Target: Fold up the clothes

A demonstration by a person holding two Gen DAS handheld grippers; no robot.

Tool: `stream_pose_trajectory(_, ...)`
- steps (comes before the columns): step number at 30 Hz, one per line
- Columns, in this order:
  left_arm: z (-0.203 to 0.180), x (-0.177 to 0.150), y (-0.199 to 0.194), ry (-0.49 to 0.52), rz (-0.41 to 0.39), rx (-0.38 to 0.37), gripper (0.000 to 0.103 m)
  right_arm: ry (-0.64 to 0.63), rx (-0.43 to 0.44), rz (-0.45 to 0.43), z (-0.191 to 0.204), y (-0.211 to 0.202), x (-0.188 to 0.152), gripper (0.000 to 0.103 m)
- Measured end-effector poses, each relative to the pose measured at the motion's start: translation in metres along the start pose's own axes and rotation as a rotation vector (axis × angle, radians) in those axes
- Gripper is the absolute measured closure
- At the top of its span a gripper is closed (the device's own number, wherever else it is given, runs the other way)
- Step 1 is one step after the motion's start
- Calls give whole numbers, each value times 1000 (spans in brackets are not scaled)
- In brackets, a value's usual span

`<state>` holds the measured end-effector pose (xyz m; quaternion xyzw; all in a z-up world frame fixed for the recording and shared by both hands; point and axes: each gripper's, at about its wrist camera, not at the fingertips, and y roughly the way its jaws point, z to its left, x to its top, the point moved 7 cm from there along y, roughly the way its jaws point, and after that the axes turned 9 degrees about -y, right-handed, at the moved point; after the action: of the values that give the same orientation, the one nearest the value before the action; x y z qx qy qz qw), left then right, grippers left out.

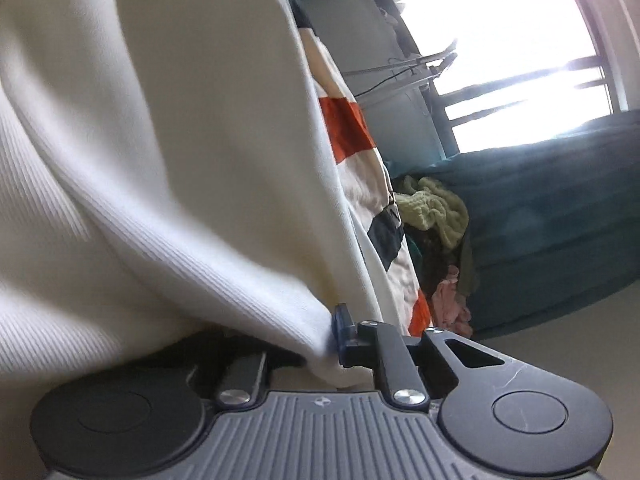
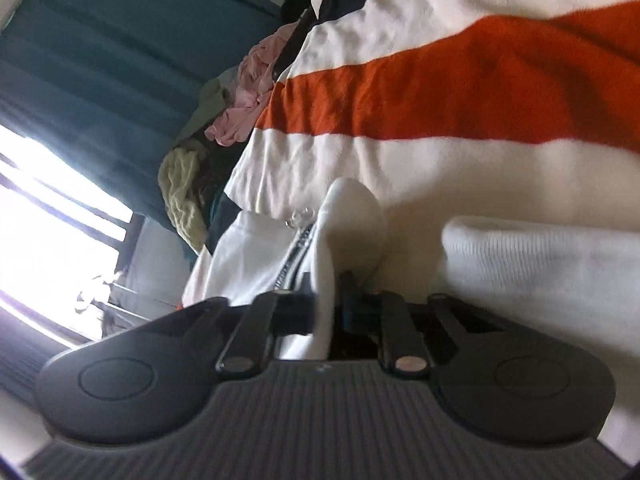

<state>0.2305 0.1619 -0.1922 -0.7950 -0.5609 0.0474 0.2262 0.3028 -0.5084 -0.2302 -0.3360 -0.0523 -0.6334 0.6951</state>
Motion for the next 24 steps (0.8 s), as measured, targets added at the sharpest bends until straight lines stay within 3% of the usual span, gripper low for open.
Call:
stream_pose_trajectory(5, -11, 3, -16, -19, 6, -75, 97, -28, 1, -117, 9, -18, 16, 97)
stream_pose_trajectory(8, -20, -2, -31, 23, 0, -82, 98, -10, -30, -155, 3, -32, 25, 97)
stream_pose_trajectory(11, -27, -14, -32, 136, -8, -20, 98, -81, -83, -140, -5, -37, 28, 97)
stream_pose_trajectory(14, -28, -28, -26, 307, -27, 103, 98, -146, -135, -95, -13, -30, 21, 97)
stream_pose_trajectory(17, -35, -43, -23, 433, -12, 186, 94, -213, -163, -65, -9, -32, 15, 90)
stream_pose_trajectory(20, -53, -62, -24, 582, 2, 234, 66, -319, -180, -34, 3, -45, 11, 62)
stream_pose_trajectory(21, -60, -69, -26, 635, 1, 238, 53, -360, -172, -26, 9, -50, 9, 48)
stream_pose_trajectory(22, -67, -76, -32, 679, -4, 228, 46, -401, -164, -18, 15, -56, 6, 36)
stream_pose_trajectory(24, -79, -89, -42, 751, -10, 212, 40, -496, -175, -16, 29, -71, 0, 21)
